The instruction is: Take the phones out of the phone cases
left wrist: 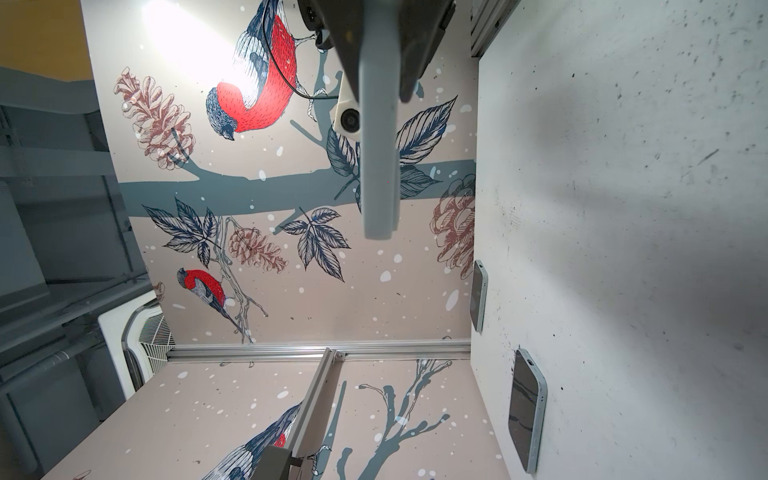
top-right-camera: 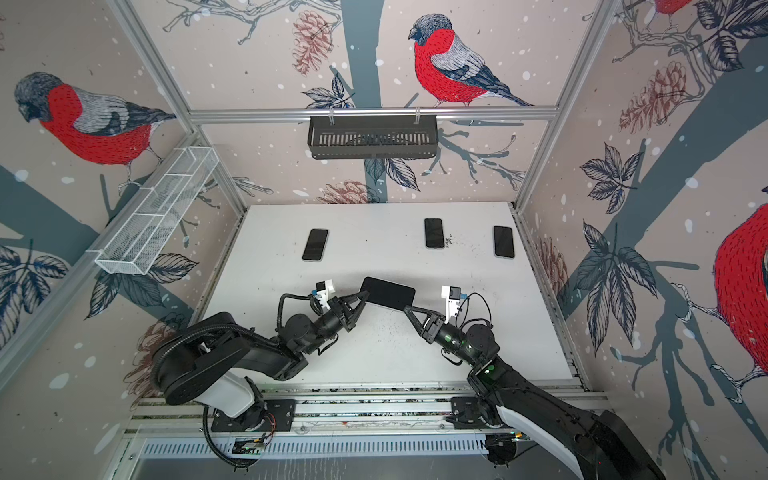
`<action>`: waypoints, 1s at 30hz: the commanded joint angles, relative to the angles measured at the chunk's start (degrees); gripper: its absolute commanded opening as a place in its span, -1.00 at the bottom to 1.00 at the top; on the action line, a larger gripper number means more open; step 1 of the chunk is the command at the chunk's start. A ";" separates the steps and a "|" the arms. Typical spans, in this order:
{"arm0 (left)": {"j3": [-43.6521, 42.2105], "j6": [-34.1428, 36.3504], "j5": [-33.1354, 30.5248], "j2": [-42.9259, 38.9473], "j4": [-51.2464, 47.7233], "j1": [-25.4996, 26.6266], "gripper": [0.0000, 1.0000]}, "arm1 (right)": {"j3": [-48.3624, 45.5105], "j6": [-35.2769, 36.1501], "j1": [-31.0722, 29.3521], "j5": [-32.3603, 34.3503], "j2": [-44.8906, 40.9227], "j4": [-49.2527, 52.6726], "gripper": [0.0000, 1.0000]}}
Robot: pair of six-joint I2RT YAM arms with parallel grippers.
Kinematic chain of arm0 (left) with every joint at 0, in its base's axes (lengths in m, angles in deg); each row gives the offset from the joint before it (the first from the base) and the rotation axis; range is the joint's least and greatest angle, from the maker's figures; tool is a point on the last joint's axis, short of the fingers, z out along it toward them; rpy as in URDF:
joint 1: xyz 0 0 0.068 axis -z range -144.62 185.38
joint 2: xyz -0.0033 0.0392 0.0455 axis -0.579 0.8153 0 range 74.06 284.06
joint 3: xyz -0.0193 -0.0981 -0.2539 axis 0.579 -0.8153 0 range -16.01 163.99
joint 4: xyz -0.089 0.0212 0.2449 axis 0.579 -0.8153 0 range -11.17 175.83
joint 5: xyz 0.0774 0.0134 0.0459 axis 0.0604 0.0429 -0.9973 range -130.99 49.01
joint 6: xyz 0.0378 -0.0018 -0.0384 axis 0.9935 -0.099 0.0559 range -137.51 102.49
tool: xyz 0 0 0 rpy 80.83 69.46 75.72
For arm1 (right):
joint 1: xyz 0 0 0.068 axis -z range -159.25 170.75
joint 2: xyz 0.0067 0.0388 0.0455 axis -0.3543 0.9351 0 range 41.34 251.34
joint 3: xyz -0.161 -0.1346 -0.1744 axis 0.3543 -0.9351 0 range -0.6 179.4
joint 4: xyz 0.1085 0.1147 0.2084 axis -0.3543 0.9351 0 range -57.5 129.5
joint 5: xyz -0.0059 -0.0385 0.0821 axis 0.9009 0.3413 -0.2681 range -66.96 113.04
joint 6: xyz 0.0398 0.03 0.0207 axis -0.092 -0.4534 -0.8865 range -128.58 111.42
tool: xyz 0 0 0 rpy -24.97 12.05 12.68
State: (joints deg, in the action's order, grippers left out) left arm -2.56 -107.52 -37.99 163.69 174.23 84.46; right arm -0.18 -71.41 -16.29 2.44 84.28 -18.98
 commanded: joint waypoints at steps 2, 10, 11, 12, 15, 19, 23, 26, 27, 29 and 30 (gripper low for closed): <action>-0.10 0.46 -0.10 0.00 14.81 0.31 -1.00 | -0.14 -0.33 0.03 -0.42 0.13 -4.30 -0.38; -0.07 0.60 -0.34 -0.23 14.78 0.40 -1.00 | -0.73 -0.34 0.24 -0.66 0.16 -4.81 -0.73; -0.02 0.58 -0.23 -0.33 14.77 0.40 -1.00 | -0.86 -0.11 0.21 -0.88 0.06 -5.03 -0.78; -0.02 0.48 -0.19 -0.41 14.78 0.40 -1.00 | -1.00 0.19 0.34 -1.10 -0.04 -4.98 -0.83; 0.07 0.45 0.17 -0.59 14.79 0.45 -1.00 | -0.78 1.88 0.90 -2.91 -0.17 -4.34 -0.96; -0.20 0.27 -0.10 -1.36 14.69 0.40 -1.00 | -0.69 5.79 1.67 -7.53 -0.47 -4.05 -0.97; -0.11 -0.16 -0.24 -2.12 13.47 0.41 -1.00 | -1.42 11.14 1.44 -10.29 -2.88 -3.03 -0.96; -0.05 -0.31 -0.75 -3.66 11.26 0.40 -1.00 | -2.91 15.64 0.89 -11.39 -6.43 -2.05 -0.95; -0.06 -0.17 -0.89 -4.39 10.10 0.41 -1.00 | -3.33 16.90 0.51 -11.39 -7.69 -1.36 -0.95; 0.29 0.39 -0.98 -6.49 6.51 0.40 -1.00 | -4.30 19.28 -0.19 -10.87 -10.82 0.22 -0.95; 0.44 0.66 -1.01 -7.38 5.12 0.41 -1.00 | -4.67 19.97 -0.49 -10.64 -11.93 0.50 -0.95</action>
State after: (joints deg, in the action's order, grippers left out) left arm -2.67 -105.19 -35.95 158.18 176.46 85.05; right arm -0.35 -62.27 -16.05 -4.03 74.79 -18.52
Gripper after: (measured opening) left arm 0.121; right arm 0.113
